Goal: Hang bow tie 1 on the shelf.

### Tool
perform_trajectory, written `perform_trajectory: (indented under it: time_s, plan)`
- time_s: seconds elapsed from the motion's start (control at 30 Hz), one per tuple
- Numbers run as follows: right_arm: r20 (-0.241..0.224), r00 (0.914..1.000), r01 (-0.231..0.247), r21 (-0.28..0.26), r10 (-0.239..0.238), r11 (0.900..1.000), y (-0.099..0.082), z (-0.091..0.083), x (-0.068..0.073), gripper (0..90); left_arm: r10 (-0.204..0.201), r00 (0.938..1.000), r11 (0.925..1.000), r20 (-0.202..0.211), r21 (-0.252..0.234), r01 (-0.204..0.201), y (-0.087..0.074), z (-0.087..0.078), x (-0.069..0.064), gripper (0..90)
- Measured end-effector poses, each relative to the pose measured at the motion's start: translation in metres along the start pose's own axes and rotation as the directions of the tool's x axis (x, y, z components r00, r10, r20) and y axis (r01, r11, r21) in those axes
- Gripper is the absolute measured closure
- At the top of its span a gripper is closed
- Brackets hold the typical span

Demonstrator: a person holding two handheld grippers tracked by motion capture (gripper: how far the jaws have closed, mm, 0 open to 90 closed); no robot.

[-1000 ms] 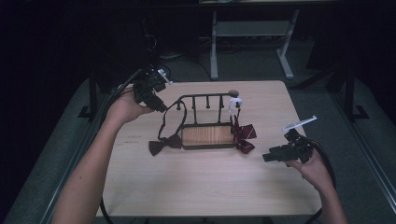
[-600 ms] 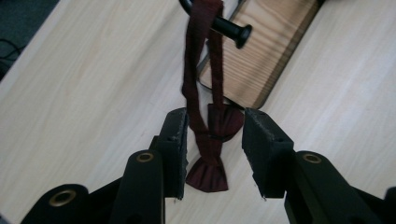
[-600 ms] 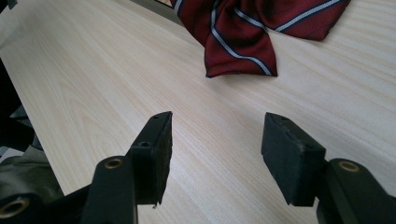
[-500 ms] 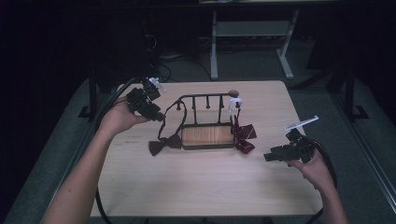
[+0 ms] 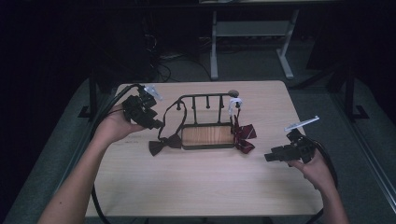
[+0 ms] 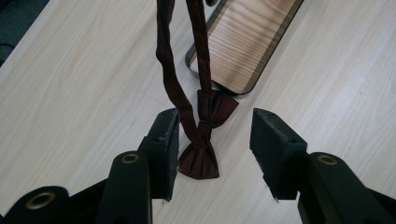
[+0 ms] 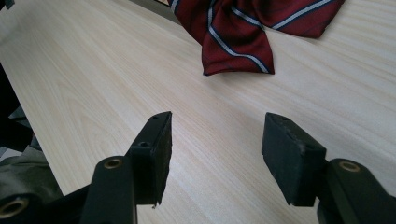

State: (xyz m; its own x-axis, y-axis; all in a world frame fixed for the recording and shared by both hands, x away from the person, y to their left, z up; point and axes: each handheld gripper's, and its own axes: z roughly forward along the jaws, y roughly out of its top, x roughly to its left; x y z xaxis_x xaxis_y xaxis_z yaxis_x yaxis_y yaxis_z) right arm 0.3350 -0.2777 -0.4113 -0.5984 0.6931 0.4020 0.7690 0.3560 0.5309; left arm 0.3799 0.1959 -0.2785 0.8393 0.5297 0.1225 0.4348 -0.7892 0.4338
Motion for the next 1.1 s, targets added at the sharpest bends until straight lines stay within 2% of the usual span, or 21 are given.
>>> perform_trajectory:
  time_s: [0.67, 1.1]
  plan:
    - [-0.002, 1.0000, 0.000, 0.011, 0.000, 0.9999, -0.001, 0.001, 0.000, 42.4, 0.013, 0.9998, 0.9994, 0.015, -0.031, -0.013, -0.030, 0.006, -0.020, 37.8]
    - [-0.003, 1.0000, -0.003, 0.015, 0.003, 0.9999, -0.002, 0.003, 0.001, 42.4, 0.011, 0.9994, 0.9983, 0.032, -0.058, -0.009, -0.047, 0.013, -0.034, 34.3]
